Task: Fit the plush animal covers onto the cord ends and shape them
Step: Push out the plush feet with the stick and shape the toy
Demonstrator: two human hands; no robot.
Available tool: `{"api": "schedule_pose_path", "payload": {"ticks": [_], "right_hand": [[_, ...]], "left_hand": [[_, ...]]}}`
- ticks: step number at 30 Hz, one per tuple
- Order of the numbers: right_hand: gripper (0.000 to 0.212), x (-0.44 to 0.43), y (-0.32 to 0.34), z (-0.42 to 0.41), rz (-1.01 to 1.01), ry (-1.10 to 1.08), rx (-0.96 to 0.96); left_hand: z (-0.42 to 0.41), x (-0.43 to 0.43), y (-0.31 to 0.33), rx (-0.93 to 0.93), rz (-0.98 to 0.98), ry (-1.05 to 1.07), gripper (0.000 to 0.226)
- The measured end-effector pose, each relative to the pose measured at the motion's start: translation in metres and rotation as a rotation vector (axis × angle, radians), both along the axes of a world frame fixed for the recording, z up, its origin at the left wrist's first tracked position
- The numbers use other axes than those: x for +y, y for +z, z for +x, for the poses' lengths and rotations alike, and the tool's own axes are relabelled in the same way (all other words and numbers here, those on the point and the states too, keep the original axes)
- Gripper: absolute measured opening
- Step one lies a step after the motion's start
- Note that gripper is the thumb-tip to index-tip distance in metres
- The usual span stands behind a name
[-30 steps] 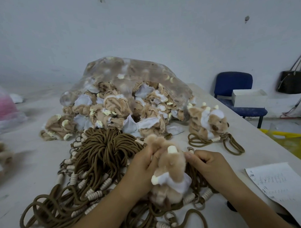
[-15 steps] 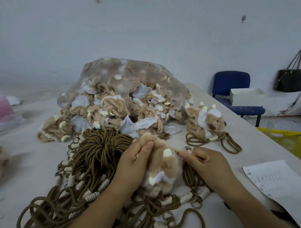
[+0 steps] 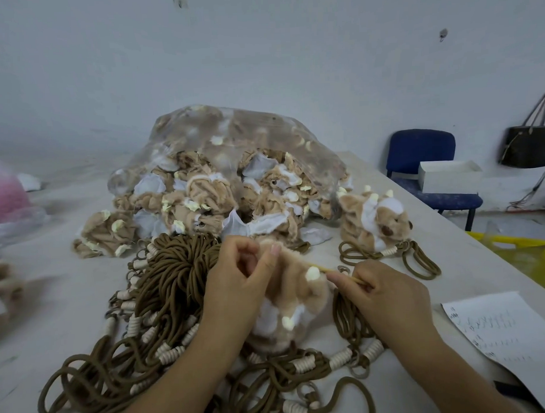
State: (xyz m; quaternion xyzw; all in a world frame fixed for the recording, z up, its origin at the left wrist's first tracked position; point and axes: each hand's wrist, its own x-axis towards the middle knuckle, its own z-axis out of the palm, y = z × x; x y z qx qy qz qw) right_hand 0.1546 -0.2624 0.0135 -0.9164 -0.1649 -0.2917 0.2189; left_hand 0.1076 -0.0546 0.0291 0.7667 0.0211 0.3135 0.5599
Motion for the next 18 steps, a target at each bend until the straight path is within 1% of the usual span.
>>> {"api": "schedule_pose_path", "payload": {"ticks": [3, 4, 5, 8, 9, 10, 11, 13, 15, 18], "right_hand": [[0.063, 0.001, 0.004, -0.005, 0.015, -0.047, -0.12], [0.061, 0.001, 0.006, -0.006, 0.006, -0.051, -0.162], [0.058, 0.002, 0.007, -0.007, -0.008, -0.044, -0.2], [0.055, 0.005, 0.007, -0.006, -0.048, -0.021, -0.255], [0.056, 0.005, 0.006, -0.005, -0.059, -0.017, -0.247], [0.057, 0.005, 0.004, -0.004, -0.07, -0.01, -0.231], [0.057, 0.005, 0.002, -0.003, -0.085, 0.002, -0.212], [0.054, 0.005, -0.002, -0.001, -0.125, 0.036, -0.172], [0.054, 0.005, -0.007, 0.001, -0.143, 0.054, -0.112], [0.055, 0.001, -0.013, 0.006, -0.103, 0.047, 0.006]], "left_hand": [[0.007, 0.003, -0.006, 0.145, -0.018, -0.038, 0.01], [0.009, 0.004, -0.007, 0.166, -0.053, -0.062, 0.01], [0.01, 0.005, -0.008, 0.18, -0.128, -0.1, 0.012], [0.012, 0.003, -0.006, 0.168, -0.473, -0.32, 0.023], [0.012, 0.001, -0.006, 0.143, -0.538, -0.394, 0.024], [0.012, 0.0, -0.007, 0.125, -0.554, -0.432, 0.024], [0.014, 0.001, -0.01, 0.123, -0.538, -0.416, 0.023], [0.016, 0.004, -0.013, 0.16, -0.474, -0.279, 0.016], [0.016, 0.006, -0.014, 0.179, -0.394, -0.166, 0.015], [0.016, 0.01, -0.017, 0.195, -0.274, -0.171, 0.016]]}}
